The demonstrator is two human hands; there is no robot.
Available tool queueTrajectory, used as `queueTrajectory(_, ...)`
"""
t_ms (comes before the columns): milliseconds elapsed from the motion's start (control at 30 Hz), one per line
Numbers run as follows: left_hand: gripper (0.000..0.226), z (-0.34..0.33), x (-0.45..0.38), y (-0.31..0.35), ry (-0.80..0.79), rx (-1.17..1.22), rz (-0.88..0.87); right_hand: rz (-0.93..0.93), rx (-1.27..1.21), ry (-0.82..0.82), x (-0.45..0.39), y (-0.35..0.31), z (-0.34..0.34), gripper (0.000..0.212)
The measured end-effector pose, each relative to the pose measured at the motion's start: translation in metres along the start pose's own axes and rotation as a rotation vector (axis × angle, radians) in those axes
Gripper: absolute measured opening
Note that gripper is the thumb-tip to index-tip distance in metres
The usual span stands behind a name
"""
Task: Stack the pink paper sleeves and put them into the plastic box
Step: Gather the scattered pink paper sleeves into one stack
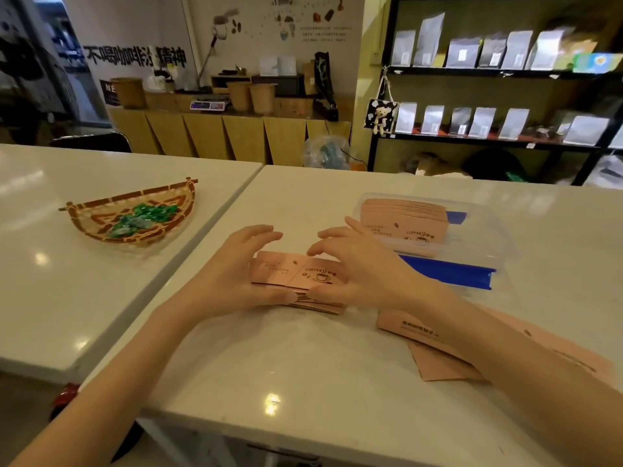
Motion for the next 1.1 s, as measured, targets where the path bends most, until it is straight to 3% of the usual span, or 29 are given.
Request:
queueTrajectory(300,0.064,-0.018,-0.008,0.087,-0.085,0.047,-0.341,-0.203,-0.159,0.121,0.070,0.030,0.044,0.044)
queueTrajectory(533,0.068,-0.057,-0.021,0.133,-0.338,0.023,-0.511,-0.480,-0.181,0.104,0.150,0.062,0.064,0.037)
queueTrajectory(700,0.067,-0.080,-0.030,0.143,-0.527,-0.064,-0.492,-0.654,-0.199,-0.015,0.197,0.084,0.056,0.049)
queueTrajectory(867,0.065,-0.082,-0.034,0.132,-0.571,-0.140,-0.453,-0.683,-0.210,-0.121,0.220,0.093,0.044,0.066)
queueTrajectory(1100,0.056,-0.074,-0.039,0.123,-0.538,-0.199,-0.382,-0.639,-0.200,-0.057,0.227,0.100,0.038,0.051)
Point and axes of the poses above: each hand's wrist, its own x-axis away from the middle knuckle, its own z-axis out of the back of the hand, y = z × x, the point moved 1 cm from there along -x, towards the middle knuckle, and after that the axes turned 2 degrees about -z, right-handed, at the moved point
